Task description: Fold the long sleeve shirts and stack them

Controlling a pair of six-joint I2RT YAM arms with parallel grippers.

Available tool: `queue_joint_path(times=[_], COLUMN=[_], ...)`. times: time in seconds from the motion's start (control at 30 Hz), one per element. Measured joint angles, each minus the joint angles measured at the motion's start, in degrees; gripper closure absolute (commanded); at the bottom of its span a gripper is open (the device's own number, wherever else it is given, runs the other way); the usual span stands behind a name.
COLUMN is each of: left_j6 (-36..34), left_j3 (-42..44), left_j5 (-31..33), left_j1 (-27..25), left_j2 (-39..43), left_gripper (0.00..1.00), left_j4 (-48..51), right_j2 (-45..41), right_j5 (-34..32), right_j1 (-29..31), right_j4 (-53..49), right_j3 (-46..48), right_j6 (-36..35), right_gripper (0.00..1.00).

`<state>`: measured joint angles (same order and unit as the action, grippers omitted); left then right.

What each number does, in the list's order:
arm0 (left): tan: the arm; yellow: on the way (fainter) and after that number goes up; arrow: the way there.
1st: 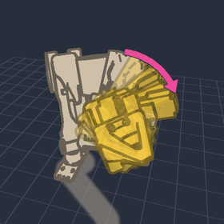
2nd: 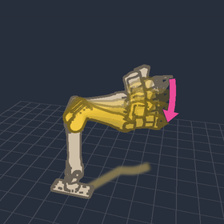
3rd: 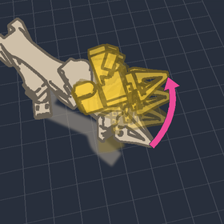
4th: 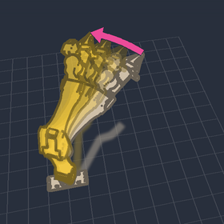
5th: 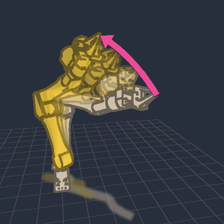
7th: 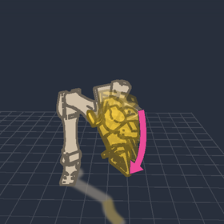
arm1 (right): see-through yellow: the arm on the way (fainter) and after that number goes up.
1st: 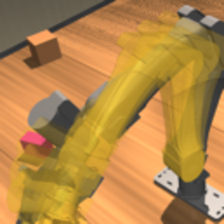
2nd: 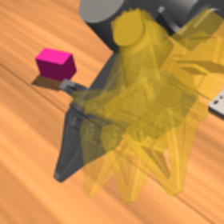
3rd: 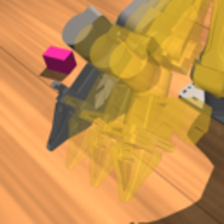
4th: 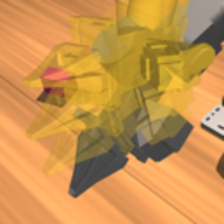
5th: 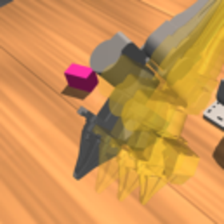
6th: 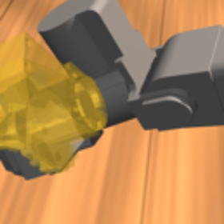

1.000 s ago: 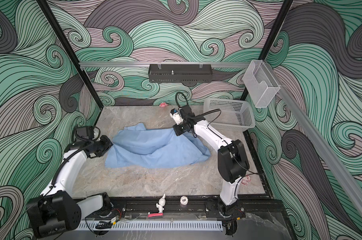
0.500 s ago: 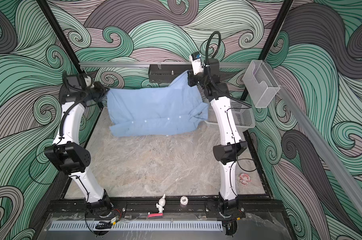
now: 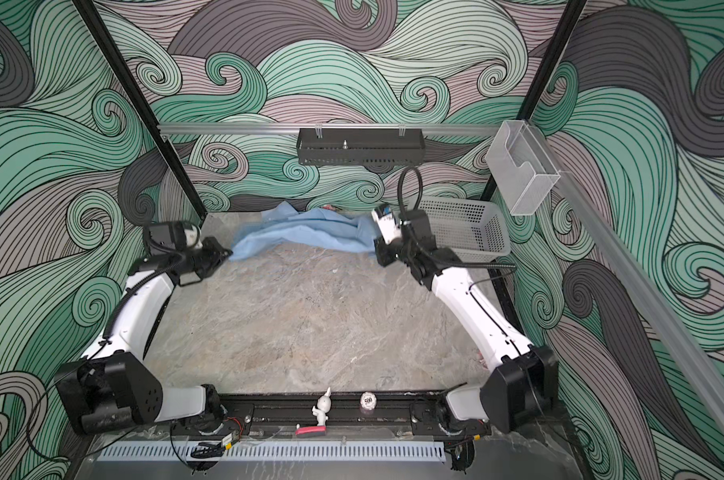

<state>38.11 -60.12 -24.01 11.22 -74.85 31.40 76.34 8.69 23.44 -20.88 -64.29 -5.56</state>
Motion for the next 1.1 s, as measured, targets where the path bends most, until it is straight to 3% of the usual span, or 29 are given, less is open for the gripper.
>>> queue_joint_path(times=[0.07, 0.23, 0.53, 0.57, 0.63, 0.67, 0.73, 0.83, 1.0, 1.1], left_j6=[0.83, 3.13, 3.67, 3.67, 3.58, 3.63, 3.76, 4.20, 4.24, 5.07], left_j3=[7.98, 20.59, 22.93, 22.93, 23.10, 23.26, 23.28, 22.16, 14.51, 12.37], left_j5=[1.66, 7.13, 13.38, 13.57, 14.27, 14.73, 14.99, 14.58, 14.43, 13.00], left_j1=[0.00, 0.00, 0.00, -0.02, -0.15, -0.44, -0.90, -1.27, -1.27, -1.33], left_j2=[3.17, 14.40, 18.58, 18.78, 20.06, 21.11, 23.67, 26.62, 25.70, 22.51], left_gripper=[1.00, 1.00, 1.00, 0.97, 0.73, 0.64, 0.48, 0.38, 0.41, 0.44], left_j4=[1.42, 3.63, 6.45, 7.21, 8.96, 9.62, 10.99, 13.53, 15.85, 12.81], right_j2=[-4.33, -15.93, -26.25, -26.47, -27.30, -27.82, -28.48, -28.11, -27.39, -22.51], right_j5=[-2.99, -9.44, -15.61, -15.56, -16.13, -16.48, -16.83, -17.25, -20.65, -21.64], right_j1=[2.16, 7.56, 10.05, 10.25, 11.85, 13.07, 15.39, 17.20, 16.92, 13.05], right_j4=[-0.15, -2.54, -12.44, -13.53, -15.91, -16.96, -19.04, -22.45, -23.93, -22.60], right_j3=[10.05, 23.32, 27.15, 27.15, 27.17, 27.15, 26.97, 25.55, 20.15, 14.49], right_j6=[2.60, 9.31, 18.10, 19.04, 21.20, 22.08, 23.61, 25.05, 26.23, 27.17], right_gripper=[1.00, 1.00, 1.00, 1.00, 1.00, 0.95, 0.71, 0.46, 0.30, 0.30])
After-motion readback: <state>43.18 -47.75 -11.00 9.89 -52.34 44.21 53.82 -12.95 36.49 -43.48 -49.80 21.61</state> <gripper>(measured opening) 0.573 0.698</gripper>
